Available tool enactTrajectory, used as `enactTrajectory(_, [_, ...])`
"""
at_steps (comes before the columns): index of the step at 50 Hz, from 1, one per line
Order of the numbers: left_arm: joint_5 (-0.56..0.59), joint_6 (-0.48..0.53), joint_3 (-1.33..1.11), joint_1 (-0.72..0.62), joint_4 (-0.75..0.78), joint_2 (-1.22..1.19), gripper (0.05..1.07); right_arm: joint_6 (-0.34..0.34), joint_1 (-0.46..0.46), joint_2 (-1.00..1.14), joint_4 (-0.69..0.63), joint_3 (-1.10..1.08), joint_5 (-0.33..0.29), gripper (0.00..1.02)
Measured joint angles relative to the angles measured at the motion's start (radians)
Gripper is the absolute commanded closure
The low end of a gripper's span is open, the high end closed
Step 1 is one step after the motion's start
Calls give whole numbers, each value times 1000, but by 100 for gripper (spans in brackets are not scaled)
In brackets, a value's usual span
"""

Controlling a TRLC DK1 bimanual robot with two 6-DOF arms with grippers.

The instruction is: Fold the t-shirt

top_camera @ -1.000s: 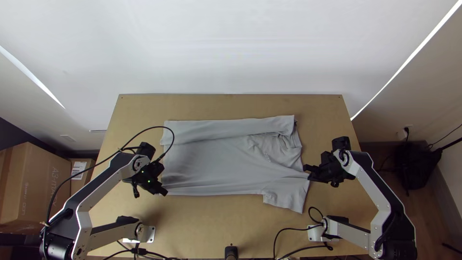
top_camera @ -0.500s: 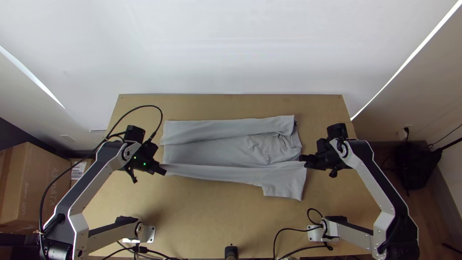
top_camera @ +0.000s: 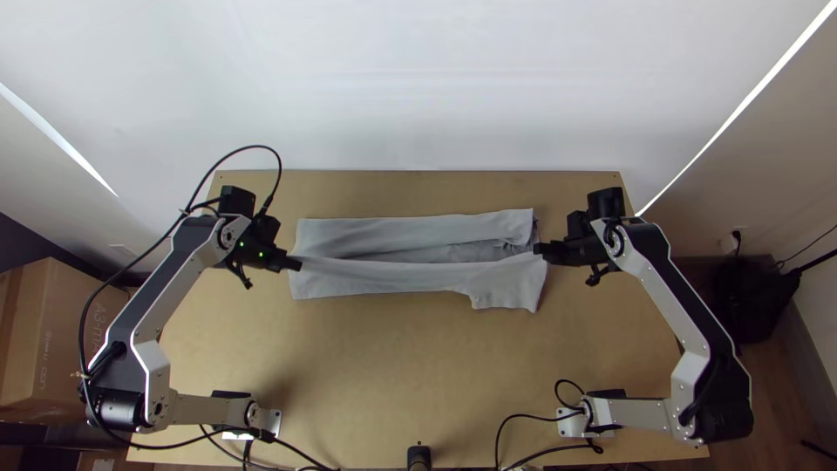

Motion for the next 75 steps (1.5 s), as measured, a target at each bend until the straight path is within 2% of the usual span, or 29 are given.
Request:
enactTrajectory(9, [0,-14,116,1,6,81,105,0,9,129,43,105,0,100])
enactTrajectory(32, [4,-32,411,26,6,376,105,0,13,525,51,491,9,100])
enactTrajectory(41, [4,-40,457,32,6,483,105,1,13,636,51,574,24,100])
enactTrajectory(43, [4,-44,457,32,6,501,97,3,13,654,51,581,32,100])
enactTrajectory(44, [4,-47,457,32,9,508,90,4,13,661,51,585,36,95])
enactTrajectory(45, [4,-50,457,32,17,515,82,4,13,669,51,588,45,85])
enactTrajectory(46, [4,-52,457,32,25,521,75,5,13,677,51,591,53,72])
enactTrajectory(47, [4,-55,456,32,44,523,69,5,12,681,51,593,62,55])
enactTrajectory(49, [4,-60,451,32,84,525,60,8,11,689,54,593,73,25])
enactTrajectory(51, [4,-72,442,33,130,525,49,8,8,691,64,593,86,4])
enactTrajectory(53, [4,-78,437,34,171,523,36,11,3,691,89,592,92,3])
enactTrajectory(58, [4,-97,410,43,245,511,16,23,-23,675,182,575,102,3])
enactTrajectory(65, [20,-100,342,74,266,462,12,42,-63,593,211,494,111,3])
enactTrajectory(72, [177,-111,251,131,282,380,12,81,-92,483,214,428,108,3])
enactTrajectory(75, [234,-114,219,156,292,350,12,105,-102,429,214,406,68,3])
